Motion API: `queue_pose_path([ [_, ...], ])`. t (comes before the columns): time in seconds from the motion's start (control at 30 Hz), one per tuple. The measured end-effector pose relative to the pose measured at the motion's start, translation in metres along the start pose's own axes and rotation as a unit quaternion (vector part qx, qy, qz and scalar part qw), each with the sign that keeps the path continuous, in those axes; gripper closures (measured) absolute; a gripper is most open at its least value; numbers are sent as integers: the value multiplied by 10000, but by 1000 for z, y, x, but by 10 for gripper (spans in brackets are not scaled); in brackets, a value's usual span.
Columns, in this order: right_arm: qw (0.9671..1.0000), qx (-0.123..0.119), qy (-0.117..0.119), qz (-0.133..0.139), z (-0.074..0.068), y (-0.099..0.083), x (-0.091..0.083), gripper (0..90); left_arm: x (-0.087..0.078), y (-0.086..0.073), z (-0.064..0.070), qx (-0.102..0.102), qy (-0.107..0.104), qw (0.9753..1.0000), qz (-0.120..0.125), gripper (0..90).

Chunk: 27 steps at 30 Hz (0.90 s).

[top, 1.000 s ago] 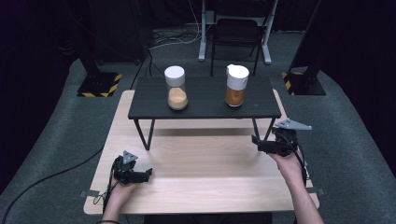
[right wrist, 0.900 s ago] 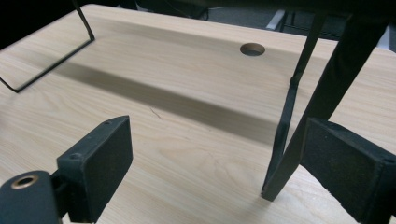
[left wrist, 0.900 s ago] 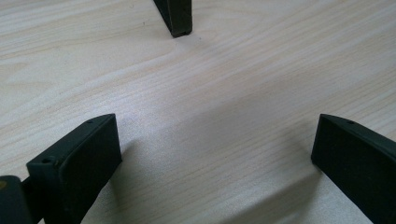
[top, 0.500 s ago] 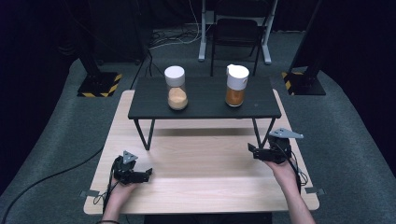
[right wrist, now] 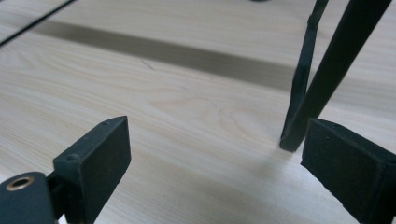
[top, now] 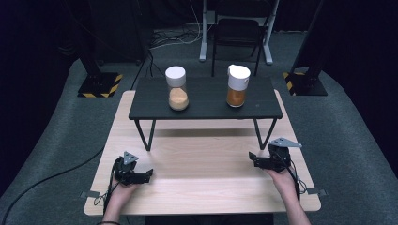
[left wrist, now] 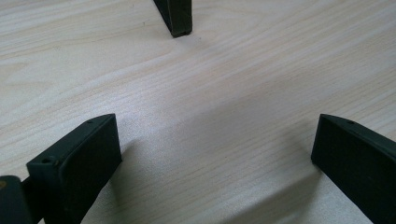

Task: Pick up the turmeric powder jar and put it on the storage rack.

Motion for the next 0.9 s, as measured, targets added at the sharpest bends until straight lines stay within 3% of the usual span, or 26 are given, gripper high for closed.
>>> queue_pose_path([
  [0.43,9995,6,-16,-315,-1,-24,18,66,0,0,0,0,0,10000,0,9],
  [0.9,9984,-5,65,-560,-3,-35,30,62,0,0,0,1,0,10000,0,9],
])
Point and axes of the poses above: each handheld gripper's, and its own axes: x roughly forward along the jaws, y roughly out of its top, z roughly to its right, the point moved 9 cm from there along x, roughly forward along the jaws, and after that the axes turned 14 degrees about -x, right-handed, at the moved point
